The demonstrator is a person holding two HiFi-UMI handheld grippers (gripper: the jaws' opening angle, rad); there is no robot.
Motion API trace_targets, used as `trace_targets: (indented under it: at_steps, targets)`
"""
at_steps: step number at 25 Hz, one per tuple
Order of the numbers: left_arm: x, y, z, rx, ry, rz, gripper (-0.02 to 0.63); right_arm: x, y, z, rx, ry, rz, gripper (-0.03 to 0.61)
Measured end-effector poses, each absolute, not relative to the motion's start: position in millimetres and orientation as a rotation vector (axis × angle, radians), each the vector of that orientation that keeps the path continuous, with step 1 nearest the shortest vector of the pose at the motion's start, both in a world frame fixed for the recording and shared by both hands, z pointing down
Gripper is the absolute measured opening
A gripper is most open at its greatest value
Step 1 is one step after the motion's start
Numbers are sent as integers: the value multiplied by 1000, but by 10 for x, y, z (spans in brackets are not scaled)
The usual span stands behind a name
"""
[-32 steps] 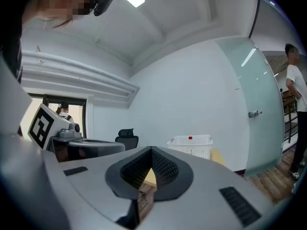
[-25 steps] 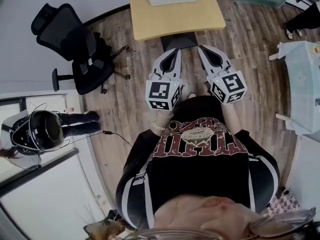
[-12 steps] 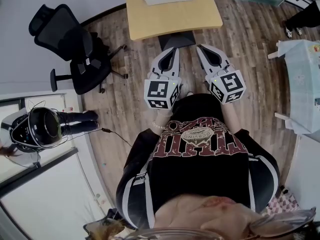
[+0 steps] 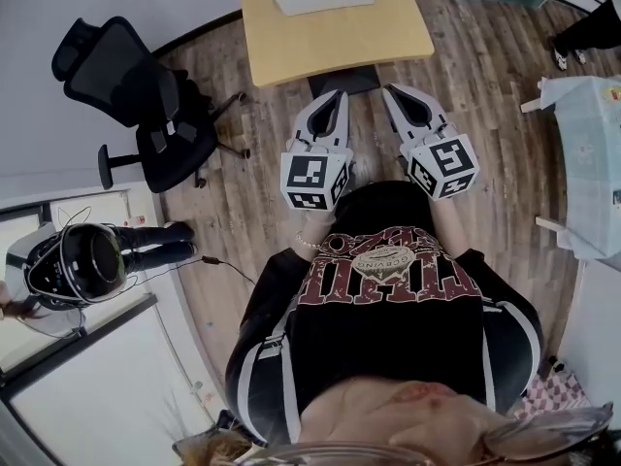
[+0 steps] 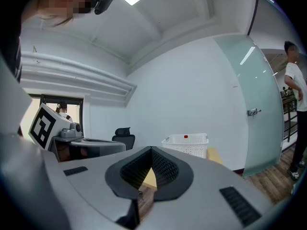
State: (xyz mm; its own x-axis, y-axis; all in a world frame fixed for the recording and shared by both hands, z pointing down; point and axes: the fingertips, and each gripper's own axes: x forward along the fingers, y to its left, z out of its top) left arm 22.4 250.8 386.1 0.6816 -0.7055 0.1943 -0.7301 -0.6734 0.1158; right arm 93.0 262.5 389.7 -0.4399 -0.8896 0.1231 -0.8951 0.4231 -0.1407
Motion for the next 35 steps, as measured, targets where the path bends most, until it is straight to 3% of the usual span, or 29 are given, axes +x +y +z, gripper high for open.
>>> trace_targets:
  at_steps: [35]
  targets:
    - [54,910,3942,2781,-932,222,48,610,1056,3953,1790,-2521,296,17]
